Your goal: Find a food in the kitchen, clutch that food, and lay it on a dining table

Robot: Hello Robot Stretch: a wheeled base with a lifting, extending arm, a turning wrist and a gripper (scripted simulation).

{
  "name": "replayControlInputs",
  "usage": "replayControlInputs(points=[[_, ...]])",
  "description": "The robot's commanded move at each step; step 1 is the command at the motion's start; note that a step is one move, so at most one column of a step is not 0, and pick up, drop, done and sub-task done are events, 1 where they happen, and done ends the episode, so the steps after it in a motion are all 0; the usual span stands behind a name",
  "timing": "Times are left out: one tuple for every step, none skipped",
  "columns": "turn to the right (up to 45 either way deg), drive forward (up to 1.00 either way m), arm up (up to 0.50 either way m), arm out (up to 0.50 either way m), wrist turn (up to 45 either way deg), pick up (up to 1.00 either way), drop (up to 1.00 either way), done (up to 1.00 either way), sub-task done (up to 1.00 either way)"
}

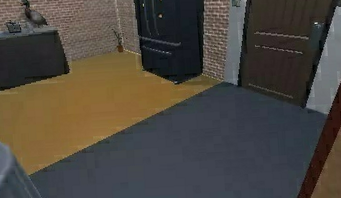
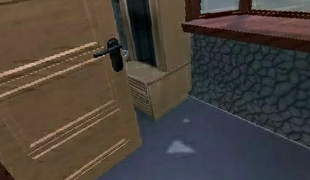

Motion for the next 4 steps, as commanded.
replayControlInputs(points=[[-6.0, 0.00, 0.00, 0.00, 0.0, 0.00, 0.00, 0.00, 0.00], [0.0, 1.00, 0.00, 0.00, 0.0, 0.00, 0.00, 0.00, 0.00], [-33.0, 0.00, 0.00, 0.00, 0.0, 0.00, 0.00, 0.00, 0.00], [0.0, 0.75, 0.00, 0.00, 0.0, 0.00, 0.00, 0.00, 0.00]])
